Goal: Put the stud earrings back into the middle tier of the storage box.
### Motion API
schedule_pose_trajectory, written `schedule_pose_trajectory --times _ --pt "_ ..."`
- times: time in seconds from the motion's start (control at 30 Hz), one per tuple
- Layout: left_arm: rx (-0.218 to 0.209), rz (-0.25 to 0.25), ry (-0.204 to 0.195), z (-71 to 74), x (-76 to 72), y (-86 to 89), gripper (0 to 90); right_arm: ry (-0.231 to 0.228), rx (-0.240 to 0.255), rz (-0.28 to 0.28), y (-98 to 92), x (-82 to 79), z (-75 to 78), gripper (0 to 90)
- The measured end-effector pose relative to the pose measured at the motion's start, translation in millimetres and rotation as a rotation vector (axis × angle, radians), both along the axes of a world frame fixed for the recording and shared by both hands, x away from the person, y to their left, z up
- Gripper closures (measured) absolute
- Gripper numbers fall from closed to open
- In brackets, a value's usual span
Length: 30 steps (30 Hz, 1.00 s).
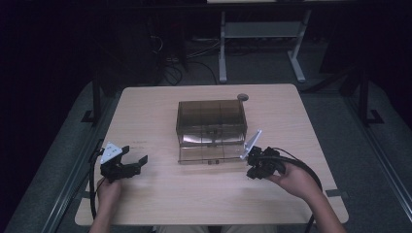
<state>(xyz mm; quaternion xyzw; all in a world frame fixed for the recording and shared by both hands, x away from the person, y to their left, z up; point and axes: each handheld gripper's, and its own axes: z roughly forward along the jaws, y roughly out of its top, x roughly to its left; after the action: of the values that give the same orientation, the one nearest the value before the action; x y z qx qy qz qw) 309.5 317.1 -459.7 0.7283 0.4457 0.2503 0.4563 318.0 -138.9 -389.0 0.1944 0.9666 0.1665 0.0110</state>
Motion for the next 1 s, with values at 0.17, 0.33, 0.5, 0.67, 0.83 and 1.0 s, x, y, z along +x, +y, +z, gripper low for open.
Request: schedule_pose_trajectory --times 0.17,0.33,0.5,0.67,0.83,1.0 --pt "-0.005 0.003 -0.001 -0.1 0.2 -0.5 12.8 -0.006 0.013 -0.001 2.6 8.9 7.4 84.9" --pt "-0.006 0.002 -0.001 -0.2 0.3 -0.4 12.8 -0.013 0.019 0.001 7.3 18.0 14.2 84.9" --pt "0.002 -0.004 0.000 0.0 0.1 -0.2 12.8 -0.018 0.025 0.001 13.6 24.2 18.2 84.9" --pt "0.003 -0.005 -0.003 0.2 0.2 0.2 12.8 -0.018 0.024 0.007 19.3 30.7 20.0 84.9" --pt "0.004 -0.004 -0.003 0.1 0.2 0.3 12.8 -0.029 0.027 0.005 26.4 39.9 23.2 85.0" --pt "0.002 -0.003 -0.004 0.1 0.6 0.6 12.8 -0.031 0.028 0.008 33.3 48.8 26.9 85.0"
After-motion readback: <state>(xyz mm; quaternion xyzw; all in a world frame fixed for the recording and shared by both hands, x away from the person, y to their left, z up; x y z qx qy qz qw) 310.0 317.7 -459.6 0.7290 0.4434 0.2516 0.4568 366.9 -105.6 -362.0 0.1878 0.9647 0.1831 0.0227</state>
